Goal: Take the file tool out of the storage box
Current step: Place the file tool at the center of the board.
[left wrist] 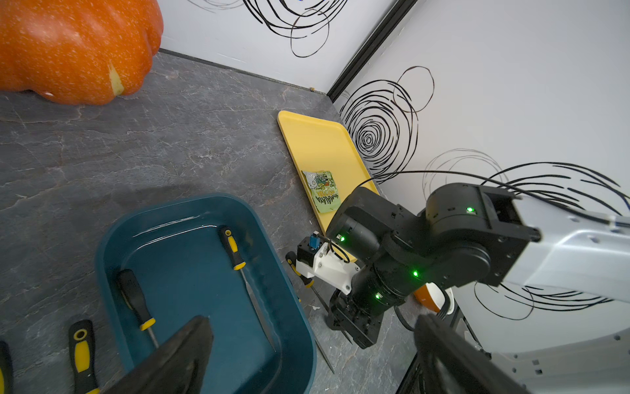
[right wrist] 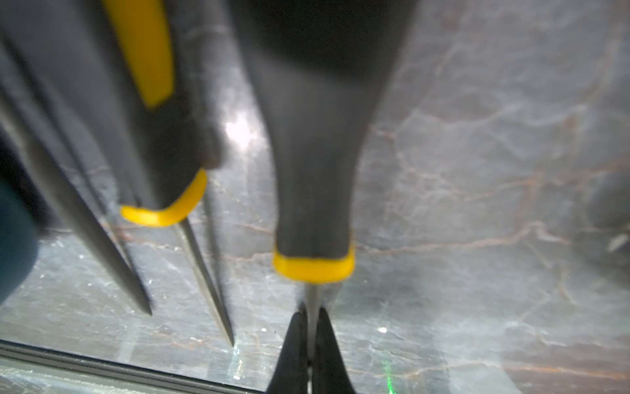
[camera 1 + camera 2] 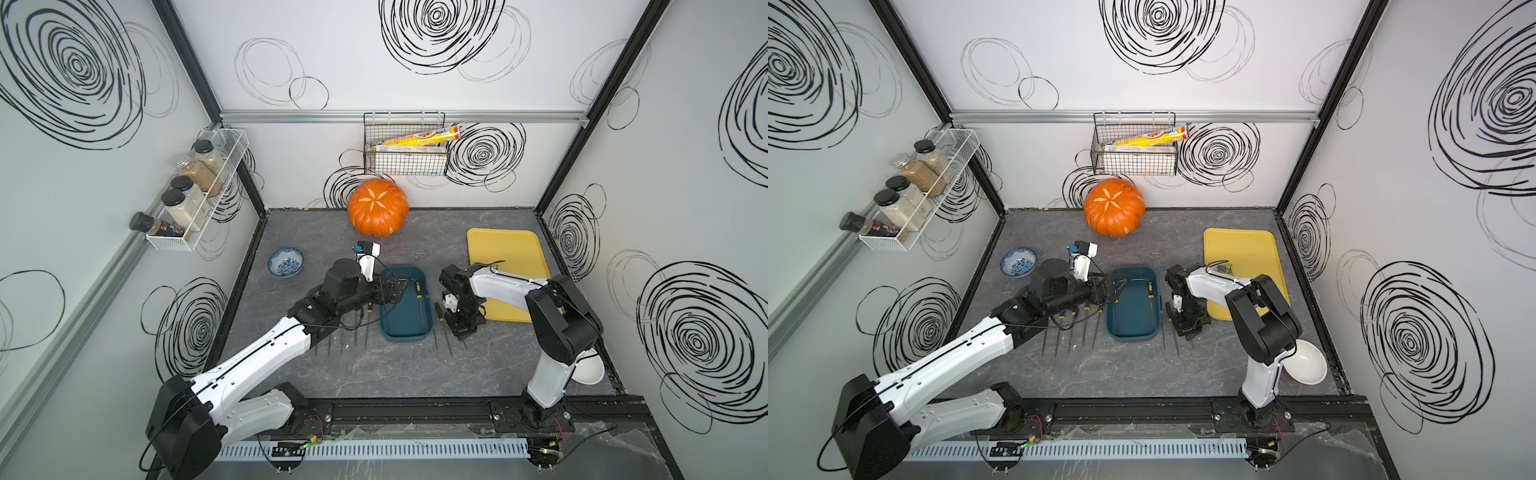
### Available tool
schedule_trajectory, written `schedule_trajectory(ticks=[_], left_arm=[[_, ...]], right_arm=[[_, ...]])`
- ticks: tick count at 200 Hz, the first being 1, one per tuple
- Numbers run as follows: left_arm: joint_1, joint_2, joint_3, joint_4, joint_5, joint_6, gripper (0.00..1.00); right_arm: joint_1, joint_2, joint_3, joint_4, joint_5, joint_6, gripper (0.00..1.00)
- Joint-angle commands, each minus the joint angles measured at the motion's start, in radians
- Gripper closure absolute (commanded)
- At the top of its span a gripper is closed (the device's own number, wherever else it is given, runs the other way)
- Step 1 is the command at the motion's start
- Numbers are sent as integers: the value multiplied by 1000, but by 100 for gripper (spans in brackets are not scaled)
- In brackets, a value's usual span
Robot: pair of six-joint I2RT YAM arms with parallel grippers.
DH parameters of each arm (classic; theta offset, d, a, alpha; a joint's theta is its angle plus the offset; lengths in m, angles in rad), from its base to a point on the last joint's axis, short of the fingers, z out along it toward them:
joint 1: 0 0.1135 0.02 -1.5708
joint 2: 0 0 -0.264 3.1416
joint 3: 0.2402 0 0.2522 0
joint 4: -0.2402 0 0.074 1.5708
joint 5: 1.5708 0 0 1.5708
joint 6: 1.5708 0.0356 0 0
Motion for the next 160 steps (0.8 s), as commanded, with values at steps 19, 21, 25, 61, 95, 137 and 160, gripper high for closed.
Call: schedule_trajectory(ticks=[19, 21, 25, 61, 95, 137, 160], left_arm=[[5, 0, 4, 22, 14, 11, 1], [5, 0, 4, 19, 14, 11, 1], [5, -3, 4, 19, 14, 13, 1], [5, -10, -5, 18, 16, 13, 1], [5, -1, 0, 14, 26, 12, 1], [5, -7, -5, 10, 20, 14, 1], [5, 3, -3, 5, 13, 16, 1]], right_arm=[[-14, 95, 14, -26, -54, -18, 99], [-13, 98, 16, -28, -55, -17, 99], [-14, 106, 18, -31, -60, -19, 98], [-28, 146, 40, -30, -77, -32, 99], [-36, 150, 46, -37, -75, -36, 94], [-38, 161, 53, -33, -22, -29, 83], [-38, 143, 55, -30, -15, -29, 83]])
